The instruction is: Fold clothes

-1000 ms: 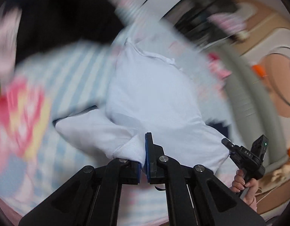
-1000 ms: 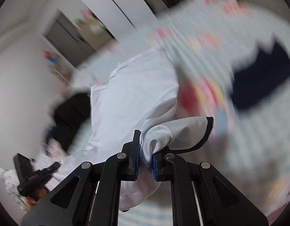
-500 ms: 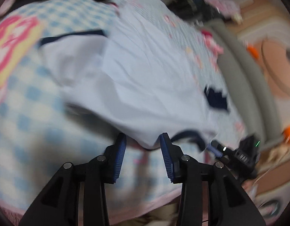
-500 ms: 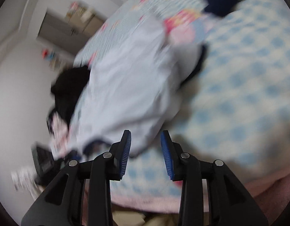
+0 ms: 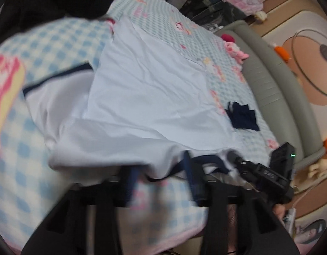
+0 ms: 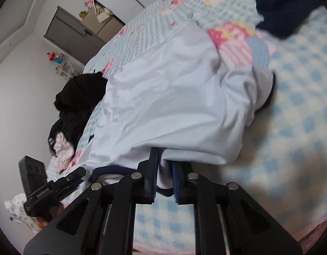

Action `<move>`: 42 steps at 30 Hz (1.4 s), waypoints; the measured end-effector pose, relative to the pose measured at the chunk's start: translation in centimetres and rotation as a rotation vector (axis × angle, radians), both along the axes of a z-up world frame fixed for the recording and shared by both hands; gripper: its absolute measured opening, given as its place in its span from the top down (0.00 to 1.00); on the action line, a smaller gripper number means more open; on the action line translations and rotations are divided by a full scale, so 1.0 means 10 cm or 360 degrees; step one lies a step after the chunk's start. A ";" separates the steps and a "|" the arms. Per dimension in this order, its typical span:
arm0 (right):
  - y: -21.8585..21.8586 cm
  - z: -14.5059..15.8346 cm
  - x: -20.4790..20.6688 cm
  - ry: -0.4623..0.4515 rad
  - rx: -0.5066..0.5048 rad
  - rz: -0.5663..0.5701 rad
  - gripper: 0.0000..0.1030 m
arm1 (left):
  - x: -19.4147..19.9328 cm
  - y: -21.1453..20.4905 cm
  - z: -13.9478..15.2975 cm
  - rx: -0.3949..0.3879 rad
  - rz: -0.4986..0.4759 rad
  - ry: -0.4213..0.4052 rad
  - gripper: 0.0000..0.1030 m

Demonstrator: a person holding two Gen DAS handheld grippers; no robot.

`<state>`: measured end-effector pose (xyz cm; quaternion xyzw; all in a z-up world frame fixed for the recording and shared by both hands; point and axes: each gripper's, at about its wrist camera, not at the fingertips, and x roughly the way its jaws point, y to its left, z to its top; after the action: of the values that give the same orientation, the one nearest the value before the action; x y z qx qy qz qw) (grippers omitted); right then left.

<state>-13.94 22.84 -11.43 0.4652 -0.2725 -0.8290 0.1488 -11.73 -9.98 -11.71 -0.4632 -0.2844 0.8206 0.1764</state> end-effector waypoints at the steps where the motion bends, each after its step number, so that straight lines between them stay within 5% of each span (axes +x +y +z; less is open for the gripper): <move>1: -0.02 0.00 0.02 0.0002 0.0004 0.0023 0.68 | 0.03 0.07 -0.06 -0.0036 -0.0041 -0.0003 0.39; 2: -0.04 0.00 0.04 0.0004 0.0008 0.0047 0.57 | 0.06 0.13 -0.10 -0.0110 -0.0082 0.0001 0.39; 6: -0.11 0.00 0.12 0.0013 0.0024 0.0141 0.58 | 0.10 0.38 -0.10 -0.0384 -0.0189 0.0078 0.44; 8: -0.14 0.00 0.16 0.0017 0.0032 0.0188 0.74 | 0.05 0.41 0.01 -0.0417 -0.0162 0.0120 0.73; 9: -0.16 0.00 0.18 0.0019 0.0036 0.0211 0.82 | 0.02 0.41 0.07 -0.0427 -0.0142 0.0140 0.75; 14: -0.06 0.18 0.18 0.0093 -0.0137 0.0175 0.82 | -0.07 0.29 0.32 -0.0329 -0.0010 0.0211 0.75; 18: -0.16 0.13 0.12 0.0060 0.0007 0.0202 0.79 | -0.18 0.30 0.23 -0.0329 0.0007 0.0147 0.73; 20: -0.27 0.01 0.11 0.0004 0.0058 0.0257 0.68 | -0.20 0.38 0.17 -0.0336 -0.0034 0.0125 0.55; 22: -0.43 -0.15 0.13 -0.0041 0.0192 0.0353 0.64 | -0.14 0.45 0.12 -0.0360 -0.0093 0.0137 0.49; 29: -0.48 -0.23 0.29 0.0050 0.0421 0.0345 0.69 | -0.01 0.75 -0.17 -0.0848 -0.0226 0.0104 0.50; 35: -0.24 0.09 0.28 0.0192 0.0347 0.0135 0.69 | -0.01 0.63 0.13 -0.0655 -0.0105 0.0266 0.63; 42: -0.39 0.11 0.20 0.0162 0.0456 0.0157 0.71 | -0.05 0.43 0.33 -0.0319 -0.0037 0.0334 0.74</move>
<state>-11.93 18.98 -10.37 0.4518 -0.1204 -0.8736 0.1350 -12.24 -5.63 -8.46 -0.3934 -0.1756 0.8867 0.1677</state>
